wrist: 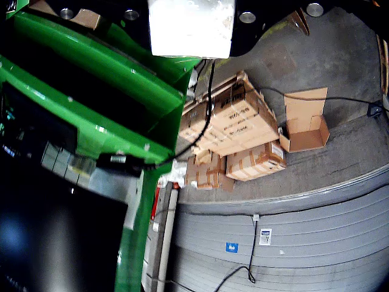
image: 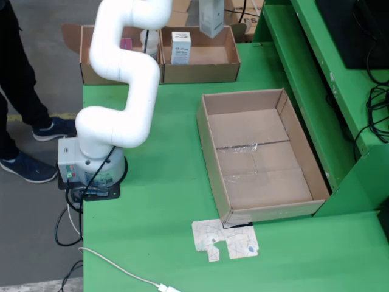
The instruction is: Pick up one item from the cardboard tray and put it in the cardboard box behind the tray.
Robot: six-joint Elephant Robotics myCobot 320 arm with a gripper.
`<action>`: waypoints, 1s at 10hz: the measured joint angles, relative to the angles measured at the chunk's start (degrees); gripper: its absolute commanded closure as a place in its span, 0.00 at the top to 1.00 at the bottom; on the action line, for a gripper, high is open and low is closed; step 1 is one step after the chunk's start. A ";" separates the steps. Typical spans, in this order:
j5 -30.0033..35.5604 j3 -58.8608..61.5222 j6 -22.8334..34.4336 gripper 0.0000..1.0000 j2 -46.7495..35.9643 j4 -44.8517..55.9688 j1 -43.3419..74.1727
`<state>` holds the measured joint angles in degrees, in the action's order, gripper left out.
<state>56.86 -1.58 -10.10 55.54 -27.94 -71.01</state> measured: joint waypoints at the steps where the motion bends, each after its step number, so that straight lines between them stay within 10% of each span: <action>1: 2.29 0.00 -2.11 0.00 0.09 1.40 1.85; 10: 26.54 -0.08 -16.35 0.00 -0.79 10.89 7.82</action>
<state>83.40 -1.66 -26.45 54.75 -17.05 -63.19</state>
